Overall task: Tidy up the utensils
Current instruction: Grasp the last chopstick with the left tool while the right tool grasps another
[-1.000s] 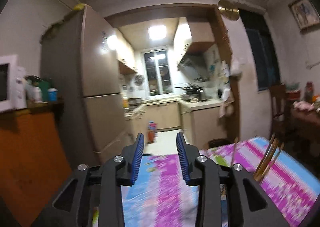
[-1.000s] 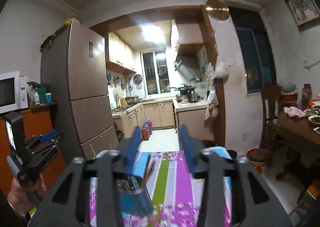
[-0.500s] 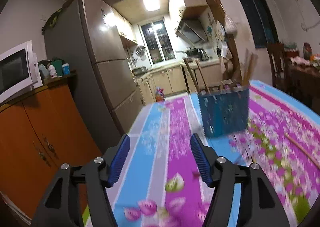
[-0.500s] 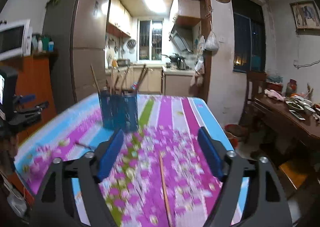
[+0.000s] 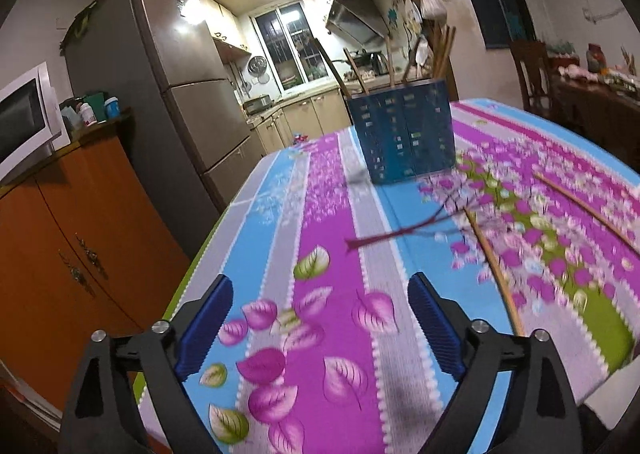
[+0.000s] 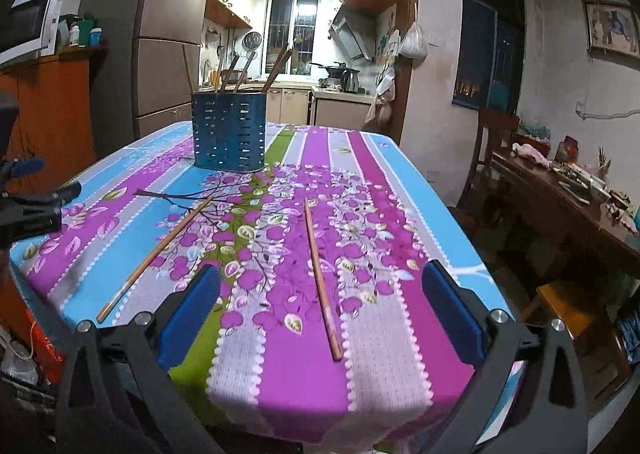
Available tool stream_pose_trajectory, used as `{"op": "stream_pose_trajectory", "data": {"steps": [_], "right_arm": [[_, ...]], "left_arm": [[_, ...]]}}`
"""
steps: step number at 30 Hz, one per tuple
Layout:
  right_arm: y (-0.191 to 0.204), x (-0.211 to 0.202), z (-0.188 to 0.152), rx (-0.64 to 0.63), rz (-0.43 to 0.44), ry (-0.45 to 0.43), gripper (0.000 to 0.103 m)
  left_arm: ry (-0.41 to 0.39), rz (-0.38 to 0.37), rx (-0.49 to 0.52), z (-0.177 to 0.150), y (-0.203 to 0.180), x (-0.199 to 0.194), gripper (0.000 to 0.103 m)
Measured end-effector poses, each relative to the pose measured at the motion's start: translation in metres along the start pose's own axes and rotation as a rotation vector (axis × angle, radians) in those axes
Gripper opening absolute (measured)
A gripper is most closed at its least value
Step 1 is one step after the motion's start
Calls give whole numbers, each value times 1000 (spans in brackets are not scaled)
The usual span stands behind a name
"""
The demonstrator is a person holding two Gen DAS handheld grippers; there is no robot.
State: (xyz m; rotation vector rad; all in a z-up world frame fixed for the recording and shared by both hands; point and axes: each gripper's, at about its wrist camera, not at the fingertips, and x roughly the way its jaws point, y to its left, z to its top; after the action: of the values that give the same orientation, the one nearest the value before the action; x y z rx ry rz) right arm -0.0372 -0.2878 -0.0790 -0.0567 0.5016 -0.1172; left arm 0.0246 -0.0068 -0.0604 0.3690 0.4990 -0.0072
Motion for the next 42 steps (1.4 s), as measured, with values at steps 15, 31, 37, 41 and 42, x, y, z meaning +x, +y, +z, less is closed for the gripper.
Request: {"op": "stream_pose_trajectory", "data": {"steps": [15, 31, 37, 41, 42], "right_arm": [[-16, -10, -8, 22, -36, -8, 97], [-31, -28, -31, -104, -64, -60, 87], [-24, -16, -46, -161, -34, -38, 63], [-37, -9, -56, -116, 7, -16, 45], [-40, -8, -58, -108, 15, -11, 42]], "left_arm": [[44, -6, 49, -17, -15, -10, 94], [-22, -414, 60, -55, -47, -63, 74], [14, -572, 30, -59, -64, -53, 50], [66, -573, 14, -65, -72, -37, 38], [73, -566, 6, -66, -72, -34, 36]]}}
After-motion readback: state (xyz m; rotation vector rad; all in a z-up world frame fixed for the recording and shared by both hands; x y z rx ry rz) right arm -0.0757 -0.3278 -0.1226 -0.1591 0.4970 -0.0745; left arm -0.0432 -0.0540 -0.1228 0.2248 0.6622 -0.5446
